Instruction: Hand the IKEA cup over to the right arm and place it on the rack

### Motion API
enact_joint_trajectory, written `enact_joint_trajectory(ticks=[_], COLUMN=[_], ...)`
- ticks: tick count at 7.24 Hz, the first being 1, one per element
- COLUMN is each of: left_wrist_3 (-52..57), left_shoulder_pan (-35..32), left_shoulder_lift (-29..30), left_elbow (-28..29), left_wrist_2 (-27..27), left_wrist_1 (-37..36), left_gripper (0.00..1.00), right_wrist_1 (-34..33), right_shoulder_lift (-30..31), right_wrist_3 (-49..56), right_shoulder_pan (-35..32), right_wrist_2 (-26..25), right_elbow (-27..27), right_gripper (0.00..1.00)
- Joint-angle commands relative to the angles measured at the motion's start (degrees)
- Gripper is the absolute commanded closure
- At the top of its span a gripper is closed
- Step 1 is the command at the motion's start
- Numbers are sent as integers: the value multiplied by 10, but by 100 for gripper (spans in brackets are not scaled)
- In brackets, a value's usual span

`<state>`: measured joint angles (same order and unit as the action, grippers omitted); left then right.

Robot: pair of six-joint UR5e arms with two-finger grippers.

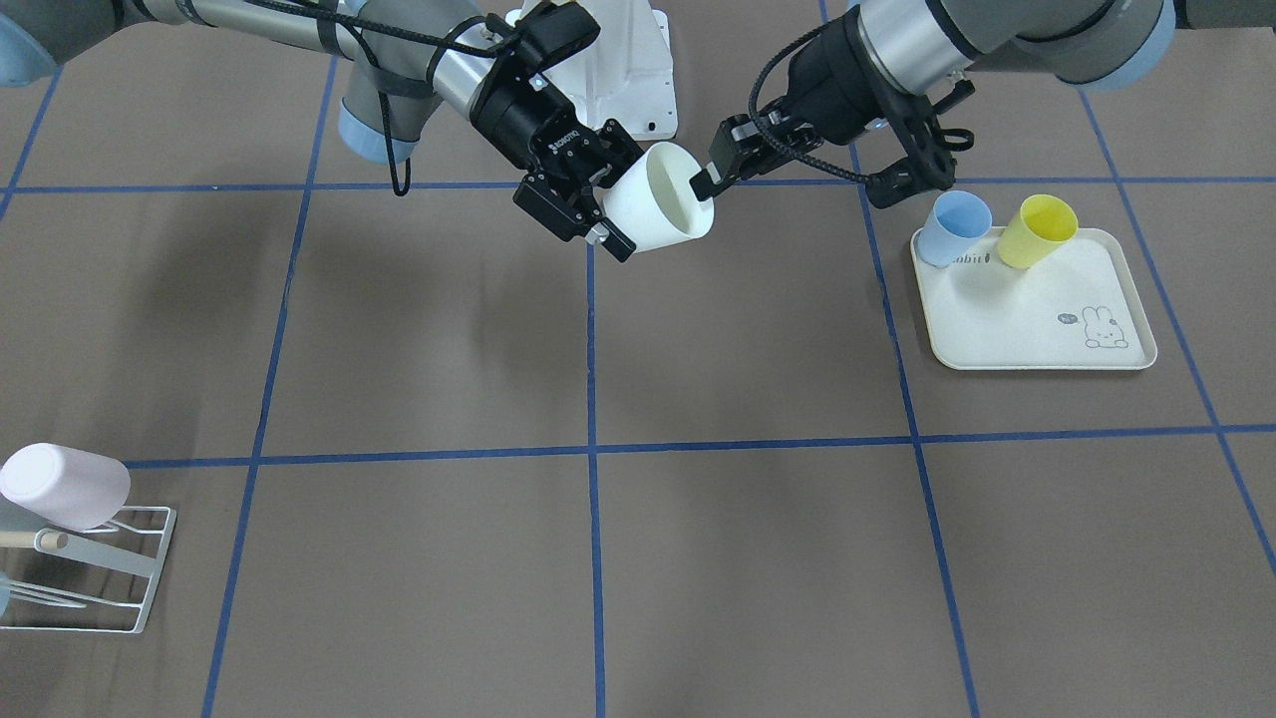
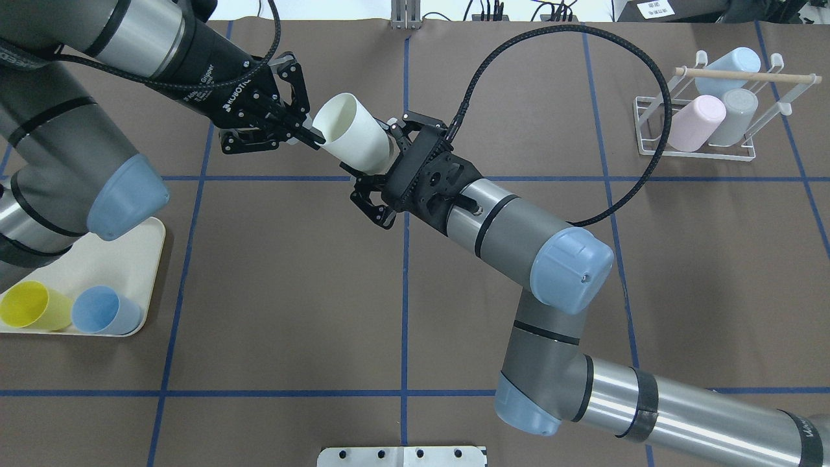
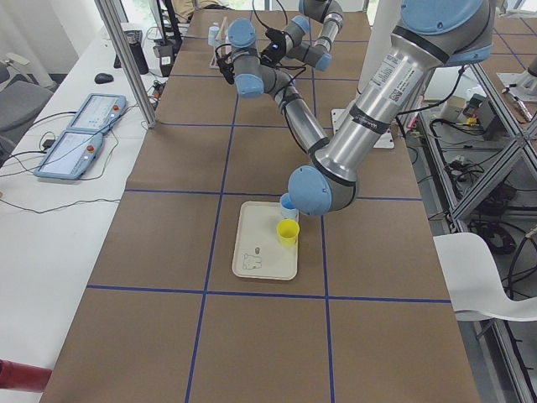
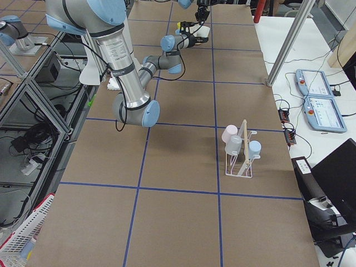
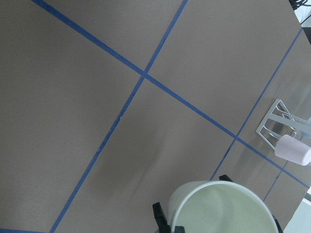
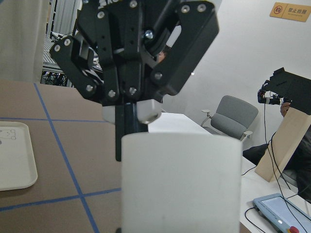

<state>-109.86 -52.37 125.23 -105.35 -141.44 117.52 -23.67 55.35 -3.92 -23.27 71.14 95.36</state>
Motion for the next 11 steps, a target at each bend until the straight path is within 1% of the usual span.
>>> enact_joint_trajectory(ticks=[1, 2, 3, 4, 5, 7, 8, 9, 10, 11], left_wrist_3=[2, 8, 20, 44, 74, 180, 224, 275, 346, 385], left_shoulder_pan=[0, -2, -11, -19, -36, -59, -55, -48, -48, -50], left_shoulder_lift=[2, 2, 0, -5, -28, -89, -111, -137, -152, -156], left_elbow=[1, -2, 0, 1, 1, -3, -3, -5, -7, -6], left_wrist_2=[0, -1, 0, 0, 3, 30, 69, 111, 134, 142], left_wrist_1=[0, 1, 0, -5, -7, -8, -10, -20, -50, -71], left_gripper=[23, 1, 1, 0, 0, 0, 0, 0, 0, 0], right_wrist_1=[-3, -7, -17, -48, -119, -375, -494, -569, -595, -595], right_shoulder_lift=[2, 3, 4, 3, 4, 4, 3, 5, 25, 82], right_wrist_3=[1, 1, -3, -11, -16, -15, 0, 72, 175, 275], right_shoulder_pan=[7, 6, 2, -9, -24, -68, -98, -140, -170, -198], right_wrist_2=[-15, -14, -14, -14, -14, -6, 17, 55, 64, 65], right_elbow=[0, 0, 1, 5, 19, 113, 155, 174, 184, 201], right_gripper=[59, 60, 63, 67, 70, 76, 80, 82, 81, 81])
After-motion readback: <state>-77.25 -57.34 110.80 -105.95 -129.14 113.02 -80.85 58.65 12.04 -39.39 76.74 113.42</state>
